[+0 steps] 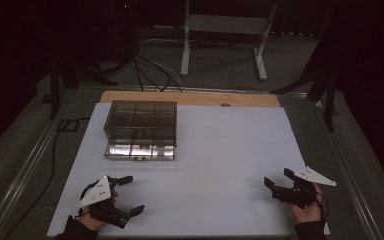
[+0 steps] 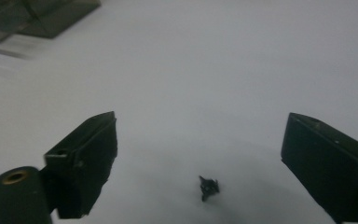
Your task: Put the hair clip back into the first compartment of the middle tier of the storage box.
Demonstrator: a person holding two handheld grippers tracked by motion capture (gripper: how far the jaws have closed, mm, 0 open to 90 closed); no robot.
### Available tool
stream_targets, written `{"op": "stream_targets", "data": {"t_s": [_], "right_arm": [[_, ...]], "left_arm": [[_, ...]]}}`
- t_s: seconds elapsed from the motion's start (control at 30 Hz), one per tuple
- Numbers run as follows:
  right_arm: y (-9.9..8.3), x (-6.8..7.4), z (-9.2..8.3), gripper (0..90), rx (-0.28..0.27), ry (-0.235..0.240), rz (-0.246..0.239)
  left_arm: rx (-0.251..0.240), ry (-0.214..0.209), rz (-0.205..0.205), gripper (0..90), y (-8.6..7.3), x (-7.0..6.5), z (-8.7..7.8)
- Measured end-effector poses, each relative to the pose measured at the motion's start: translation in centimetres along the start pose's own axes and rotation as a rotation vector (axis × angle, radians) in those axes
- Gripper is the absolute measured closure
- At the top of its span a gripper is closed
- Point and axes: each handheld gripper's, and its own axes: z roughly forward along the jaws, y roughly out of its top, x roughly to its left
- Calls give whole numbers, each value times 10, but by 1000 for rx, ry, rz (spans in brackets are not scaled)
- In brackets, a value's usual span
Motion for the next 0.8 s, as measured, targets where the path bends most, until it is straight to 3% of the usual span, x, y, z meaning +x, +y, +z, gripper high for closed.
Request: {"op": "stream_targets", "data": {"t_s": [0.1, 0.23, 0.3, 0.37, 0.47, 0.8], "right_arm": [[-2, -2, 3, 174, 28, -17, 13], [-4, -3, 6, 278, 65, -22, 13], [-4, -3, 7, 278, 72, -23, 17], [-6, -4, 8, 432, 93, -21, 20], [-6, -5, 9, 498, 109, -26, 16], [-9, -5, 14, 622, 155, -35, 25]], "left_arm": [[-2, 0, -3, 7, 0, 0, 0], [1, 0, -2, 7, 0, 0, 0], [1, 0, -2, 7, 0, 0, 0], [0, 0, 0, 7, 0, 0, 0], [2, 0, 0, 7, 0, 0, 0], [3, -2, -3, 7, 0, 0, 1]]}}
